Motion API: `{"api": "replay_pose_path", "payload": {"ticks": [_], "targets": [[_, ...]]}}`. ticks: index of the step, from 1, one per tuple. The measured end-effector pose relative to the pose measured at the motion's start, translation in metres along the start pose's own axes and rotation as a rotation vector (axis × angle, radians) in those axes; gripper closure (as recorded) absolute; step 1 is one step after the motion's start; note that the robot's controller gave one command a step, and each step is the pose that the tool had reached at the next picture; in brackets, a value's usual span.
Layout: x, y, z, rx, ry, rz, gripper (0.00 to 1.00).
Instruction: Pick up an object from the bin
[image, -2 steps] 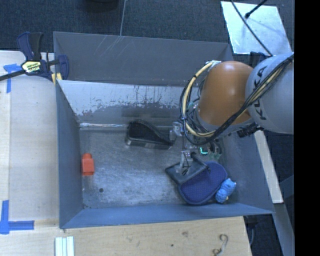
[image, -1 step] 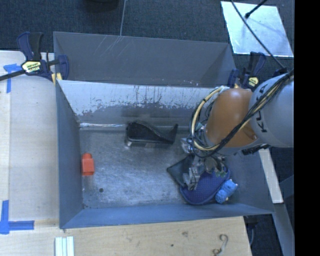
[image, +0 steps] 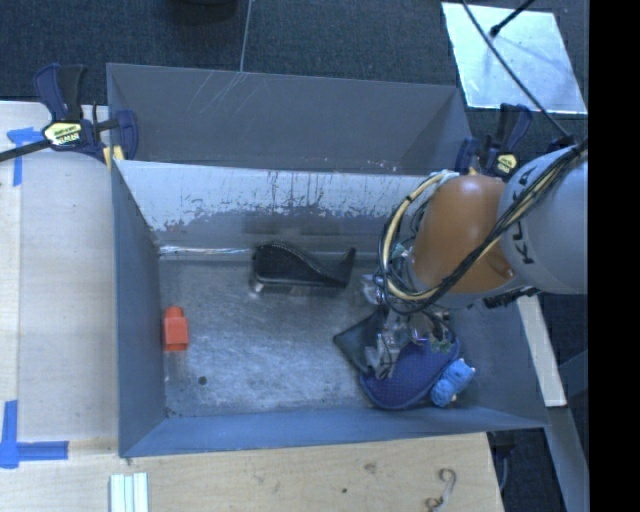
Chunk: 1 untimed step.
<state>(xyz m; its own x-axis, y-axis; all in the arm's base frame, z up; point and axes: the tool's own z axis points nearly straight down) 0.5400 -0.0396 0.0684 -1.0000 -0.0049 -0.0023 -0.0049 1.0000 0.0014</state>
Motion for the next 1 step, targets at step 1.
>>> {"api": "replay_pose_path", "payload": {"ticks": [1], "targets": [[-0.0013,0.0003,-0.0011,0.0,-0.002,0.0,0.0]]}}
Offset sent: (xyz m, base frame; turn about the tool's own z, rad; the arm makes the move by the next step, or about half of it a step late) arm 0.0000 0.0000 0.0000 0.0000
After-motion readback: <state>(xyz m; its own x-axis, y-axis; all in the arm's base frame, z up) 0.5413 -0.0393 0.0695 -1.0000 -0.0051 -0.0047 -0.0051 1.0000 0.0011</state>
